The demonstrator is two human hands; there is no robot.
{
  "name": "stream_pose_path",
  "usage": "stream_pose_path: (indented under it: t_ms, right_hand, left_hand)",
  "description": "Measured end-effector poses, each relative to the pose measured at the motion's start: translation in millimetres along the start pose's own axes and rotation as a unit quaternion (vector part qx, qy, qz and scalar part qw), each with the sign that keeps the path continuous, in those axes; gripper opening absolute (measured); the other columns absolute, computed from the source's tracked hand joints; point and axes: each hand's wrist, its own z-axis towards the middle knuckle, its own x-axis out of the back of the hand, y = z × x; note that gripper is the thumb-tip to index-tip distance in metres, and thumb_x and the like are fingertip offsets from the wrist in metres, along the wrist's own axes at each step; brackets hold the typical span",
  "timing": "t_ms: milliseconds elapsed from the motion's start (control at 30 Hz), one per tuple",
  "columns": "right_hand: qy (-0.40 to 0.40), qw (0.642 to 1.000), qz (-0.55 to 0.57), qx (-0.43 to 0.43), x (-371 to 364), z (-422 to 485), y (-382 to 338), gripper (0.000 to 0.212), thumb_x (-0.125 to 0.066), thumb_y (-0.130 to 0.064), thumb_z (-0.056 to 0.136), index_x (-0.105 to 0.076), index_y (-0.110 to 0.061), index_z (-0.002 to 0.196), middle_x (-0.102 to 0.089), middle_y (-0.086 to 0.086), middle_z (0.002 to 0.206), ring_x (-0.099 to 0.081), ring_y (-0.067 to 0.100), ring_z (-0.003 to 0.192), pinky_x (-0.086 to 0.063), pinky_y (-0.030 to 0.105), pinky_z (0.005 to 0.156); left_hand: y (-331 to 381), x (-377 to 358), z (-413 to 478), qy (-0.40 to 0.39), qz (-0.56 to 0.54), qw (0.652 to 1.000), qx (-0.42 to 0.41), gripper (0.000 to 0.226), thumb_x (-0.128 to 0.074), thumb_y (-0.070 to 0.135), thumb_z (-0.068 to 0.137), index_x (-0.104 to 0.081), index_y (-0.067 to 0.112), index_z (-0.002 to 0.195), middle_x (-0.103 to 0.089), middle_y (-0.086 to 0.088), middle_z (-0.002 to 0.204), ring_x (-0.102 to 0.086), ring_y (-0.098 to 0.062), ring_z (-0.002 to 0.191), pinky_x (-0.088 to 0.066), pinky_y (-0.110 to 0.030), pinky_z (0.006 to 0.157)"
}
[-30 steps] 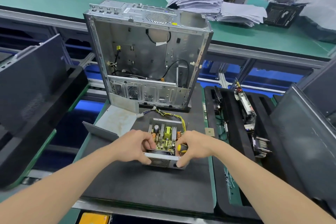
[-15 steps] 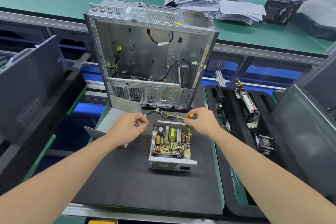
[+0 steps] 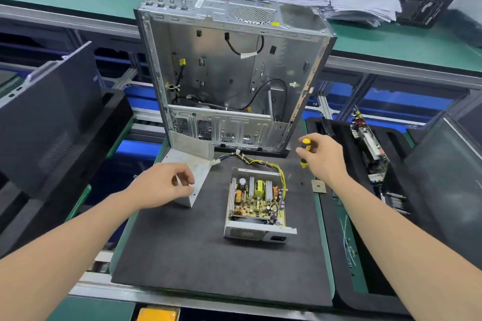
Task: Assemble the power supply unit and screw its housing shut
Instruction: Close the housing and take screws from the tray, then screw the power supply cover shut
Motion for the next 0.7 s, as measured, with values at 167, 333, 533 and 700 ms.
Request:
stream_pose_path:
  t_ms: [167, 333, 533, 700]
  right_hand:
    - [0.064, 0.997, 0.036, 0.032, -5, -13, 7, 0.015, -0.081, -0.017, 0.087, -0.072, -0.022, 0.098, -0.068, -0.001, 0.099, -0.063, 0.016, 0.091, -0.047, 0.029, 0.082]
    - [0.015, 1.000, -0.008, -0.006, -22, -30, 27, 0.023, -0.078, -0.012, 0.082, -0.056, -0.014, 0.080, -0.057, 0.001, 0.085, -0.052, 0.018, 0.076, -0.034, 0.022, 0.060]
    - [-0.093, 0.995, -0.021, -0.040, -41, -47, 53, 0.032, -0.082, -0.014, 0.074, -0.050, -0.015, 0.075, -0.059, 0.001, 0.079, -0.054, 0.023, 0.078, -0.033, 0.026, 0.058]
    - [-0.125, 0.991, -0.041, -0.028, -45, -44, 54, 0.033, -0.087, -0.028, 0.078, -0.055, -0.021, 0.077, -0.063, -0.001, 0.079, -0.065, 0.018, 0.073, -0.051, 0.036, 0.074]
  left_hand:
    - [-5, -5, -3, -0.007, 0.087, 0.994, -0.059, 0.028, -0.068, 0.064, 0.071, -0.063, 0.044, 0.089, -0.067, 0.027, 0.099, -0.060, 0.000, 0.087, -0.052, -0.024, 0.076]
    - [-13, -9, -7, -0.004, 0.168, 0.978, -0.119, 0.027, -0.079, 0.045, 0.086, -0.055, 0.037, 0.077, -0.061, 0.020, 0.083, -0.057, 0.002, 0.082, -0.049, -0.028, 0.074]
    - [-12, -12, -17, 0.076, 0.202, 0.963, -0.163, 0.024, -0.080, 0.027, 0.088, -0.058, 0.029, 0.077, -0.059, 0.017, 0.077, -0.055, -0.003, 0.078, -0.040, -0.025, 0.076]
    - [3, -6, -24, 0.146, 0.137, 0.968, -0.155, 0.025, -0.074, 0.018, 0.091, -0.053, 0.028, 0.082, -0.055, 0.016, 0.082, -0.050, -0.005, 0.080, -0.040, -0.038, 0.083]
